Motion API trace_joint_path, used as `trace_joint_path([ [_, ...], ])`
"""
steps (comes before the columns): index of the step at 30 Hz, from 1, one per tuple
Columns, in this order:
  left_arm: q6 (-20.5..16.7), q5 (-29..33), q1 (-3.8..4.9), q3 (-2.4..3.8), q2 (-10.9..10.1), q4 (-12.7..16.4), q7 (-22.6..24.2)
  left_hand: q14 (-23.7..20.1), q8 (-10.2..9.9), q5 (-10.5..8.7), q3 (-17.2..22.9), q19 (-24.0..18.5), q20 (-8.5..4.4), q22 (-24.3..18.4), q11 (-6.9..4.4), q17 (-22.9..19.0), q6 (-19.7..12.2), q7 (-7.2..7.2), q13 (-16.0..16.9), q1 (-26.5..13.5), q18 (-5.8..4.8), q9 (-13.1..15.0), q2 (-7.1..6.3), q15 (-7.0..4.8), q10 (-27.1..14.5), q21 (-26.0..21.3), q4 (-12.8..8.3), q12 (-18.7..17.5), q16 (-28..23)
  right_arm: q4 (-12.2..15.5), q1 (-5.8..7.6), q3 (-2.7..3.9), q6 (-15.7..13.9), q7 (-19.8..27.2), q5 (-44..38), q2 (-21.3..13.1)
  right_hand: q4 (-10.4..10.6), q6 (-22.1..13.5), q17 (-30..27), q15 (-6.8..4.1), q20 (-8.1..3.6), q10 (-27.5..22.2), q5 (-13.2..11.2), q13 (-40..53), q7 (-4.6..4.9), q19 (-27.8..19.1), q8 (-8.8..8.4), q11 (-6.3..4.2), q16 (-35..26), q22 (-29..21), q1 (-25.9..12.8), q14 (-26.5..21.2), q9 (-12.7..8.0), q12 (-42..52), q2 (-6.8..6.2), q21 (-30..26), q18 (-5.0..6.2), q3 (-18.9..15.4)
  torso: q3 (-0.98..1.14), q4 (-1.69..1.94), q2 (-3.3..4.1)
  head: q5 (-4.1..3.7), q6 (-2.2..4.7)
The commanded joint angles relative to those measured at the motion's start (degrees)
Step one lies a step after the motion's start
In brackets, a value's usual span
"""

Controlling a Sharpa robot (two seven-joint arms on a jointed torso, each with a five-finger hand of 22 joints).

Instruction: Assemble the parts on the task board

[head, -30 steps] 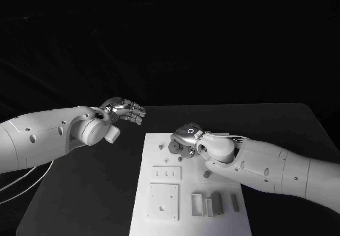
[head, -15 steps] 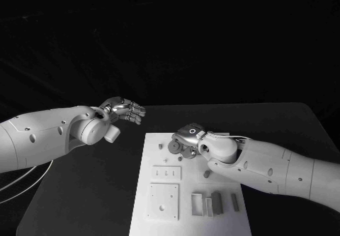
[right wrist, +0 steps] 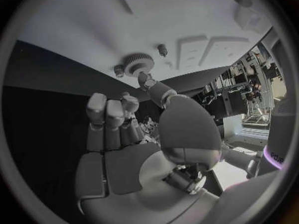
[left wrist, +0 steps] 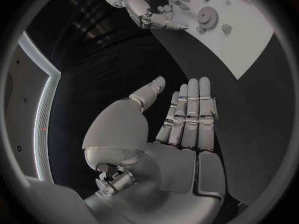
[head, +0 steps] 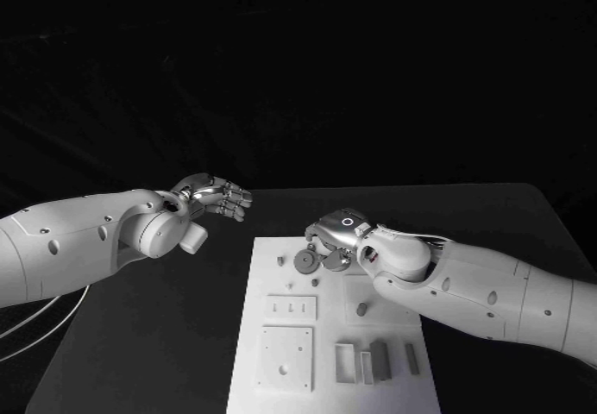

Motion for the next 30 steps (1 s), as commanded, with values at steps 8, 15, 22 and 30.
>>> trace_joint_path([
  [8,-0.39,-0.08,0.05,0.05,0.17,0.02,0.35,0.49,-0.32,0.20,0.14,-0.06,-0.26,0.09,-0.07,0.12,0.37,0.44,0.08,-0.44,1.05,0.01,-0.15,0.09,0.36,-0.28,0.15,-0.19,-0.30,-2.67,-0.02,-0.04,3.22,2.04,5.04,1.95,0.43,1.77,0.17,-0.06,-0.07,-0.47,0.06,-0.27,-0.03,0.03,0.95,0.60,0.05,0.77,-0.69,0.50,0.22,0.47,1.79,0.05,3.97,-0.48,-0.09,0.24,0.10,-0.37,0.04],
  [15,-0.27,-0.08,0.05,0.06,0.36,-0.07,0.33,0.50,-0.33,0.20,0.15,-0.05,-0.26,0.10,-0.07,0.15,0.38,0.44,0.08,-0.44,1.05,0.01,-0.14,0.09,0.38,-0.29,0.16,-0.21,-0.32,-4.65,-0.04,-0.10,5.00,2.74,5.69,3.62,1.76,1.69,0.28,-0.04,0.01,-0.74,0.06,-0.40,0.01,-0.07,0.83,0.63,0.02,0.77,-2.10,0.33,0.02,0.65,0.16,-0.04,3.97,-0.86,-0.20,0.40,0.09,-0.37,-0.21],
  [22,-0.37,-0.08,0.06,0.06,0.28,-0.06,0.32,0.51,-0.33,0.20,0.15,-0.04,-0.26,0.11,-0.07,0.17,0.38,0.44,0.09,-0.44,1.05,0.02,-0.14,0.09,0.39,-0.30,0.16,-0.23,-0.35,-5.53,-0.06,-0.47,6.95,2.80,5.74,4.30,2.16,1.50,0.32,-0.02,0.01,-0.99,0.07,-0.44,0.04,-0.17,0.71,0.66,-0.04,0.76,-2.29,0.16,-0.09,0.68,-0.46,-0.11,3.97,-0.86,-0.21,0.24,0.05,-0.13,-0.50],
  [30,-0.36,-0.08,0.06,0.06,0.31,0.02,0.29,0.53,-0.34,0.20,0.15,-0.03,-0.26,0.13,-0.07,0.20,0.37,0.44,0.09,-0.45,1.05,0.02,-0.14,0.08,0.39,-0.31,0.16,-0.25,-0.37,-6.19,-0.13,-0.91,7.94,3.11,5.74,4.76,2.04,1.53,0.36,-0.01,0.00,-1.28,0.07,-0.46,0.04,-0.35,0.73,0.67,-0.10,0.78,-2.00,-0.06,-0.12,0.71,-0.64,-0.20,3.97,-0.80,-0.14,0.25,0.04,-0.09,-0.53],
])
